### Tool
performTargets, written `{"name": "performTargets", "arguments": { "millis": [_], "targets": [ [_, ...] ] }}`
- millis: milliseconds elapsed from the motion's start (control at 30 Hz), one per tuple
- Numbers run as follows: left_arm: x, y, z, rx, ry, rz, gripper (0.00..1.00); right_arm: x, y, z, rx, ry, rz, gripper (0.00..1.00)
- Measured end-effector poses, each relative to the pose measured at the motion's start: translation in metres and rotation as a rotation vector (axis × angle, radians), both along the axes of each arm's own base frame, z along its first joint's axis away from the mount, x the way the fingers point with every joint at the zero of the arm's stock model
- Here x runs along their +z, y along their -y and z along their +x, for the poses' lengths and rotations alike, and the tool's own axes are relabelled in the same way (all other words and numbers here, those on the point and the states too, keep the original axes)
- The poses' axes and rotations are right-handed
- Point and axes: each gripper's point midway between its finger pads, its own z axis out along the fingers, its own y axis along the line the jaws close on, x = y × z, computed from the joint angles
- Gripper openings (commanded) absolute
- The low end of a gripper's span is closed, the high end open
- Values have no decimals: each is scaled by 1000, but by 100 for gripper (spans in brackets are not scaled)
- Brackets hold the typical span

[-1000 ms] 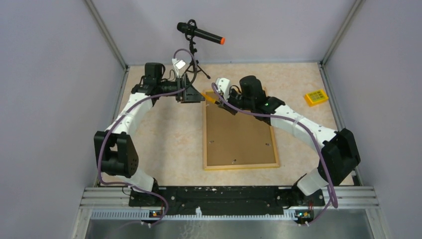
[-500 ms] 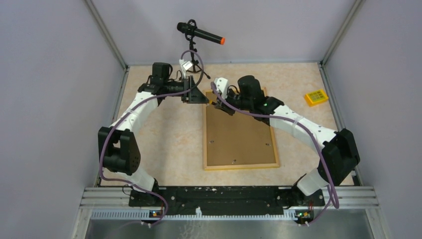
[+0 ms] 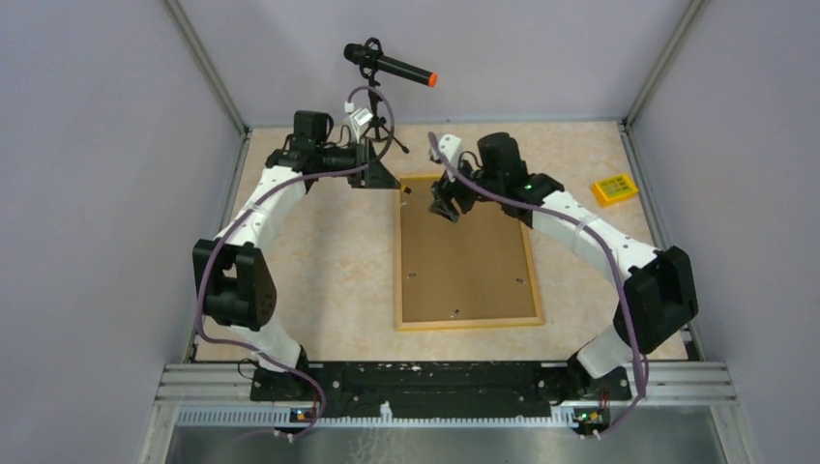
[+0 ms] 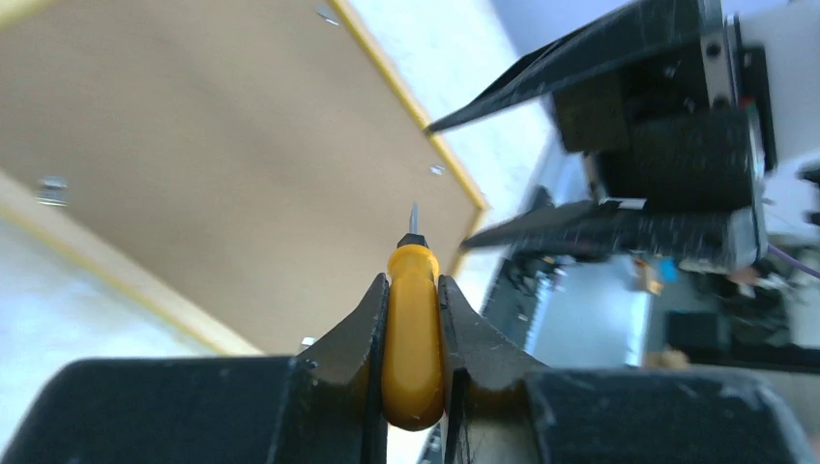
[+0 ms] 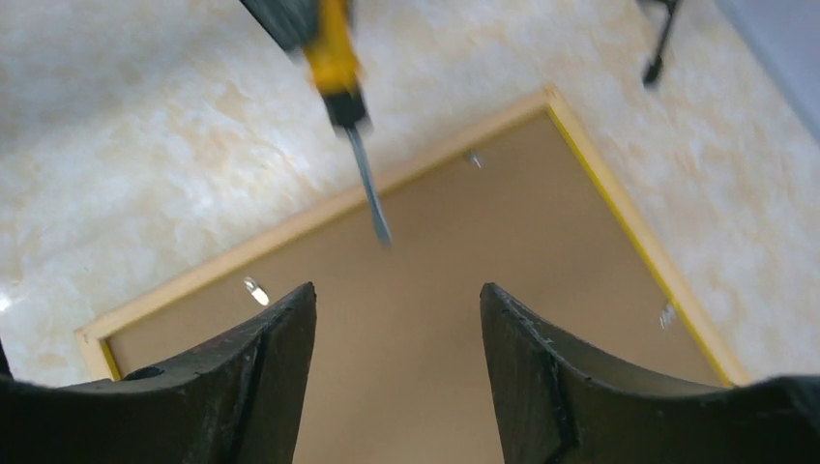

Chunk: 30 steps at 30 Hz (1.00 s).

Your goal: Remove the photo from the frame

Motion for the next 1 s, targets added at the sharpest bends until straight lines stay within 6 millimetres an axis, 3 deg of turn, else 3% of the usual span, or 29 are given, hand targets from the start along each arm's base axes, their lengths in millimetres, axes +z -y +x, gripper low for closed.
{"name": "performTargets", "arguments": {
  "millis": [100,233,300,400,533,633,800,1000],
  "targets": [
    [-4,-11,26,44,108,109,0,-12,44,28,-127,-94,-10,60],
    [-23,-29,48,85,227,294,0,-51,124,55,-342,-276,-49,58],
    [-36,-31,53,77,269,389,0,-72,156,55,-428,-360,-66,57],
    [-57,-26,57,40,322,509,0,-109,194,34,-526,-507,-108,55],
    [-82,-13,66,-13,384,646,0,-143,219,1,-587,-668,-160,53],
    [-94,-6,73,-37,416,710,0,-155,228,-13,-612,-743,-183,52],
    [-102,-7,97,-26,474,799,0,-171,238,-24,-633,-824,-211,52],
    [-114,-11,108,-32,505,875,0,-177,240,-38,-627,-880,-237,52]
  ]
}}
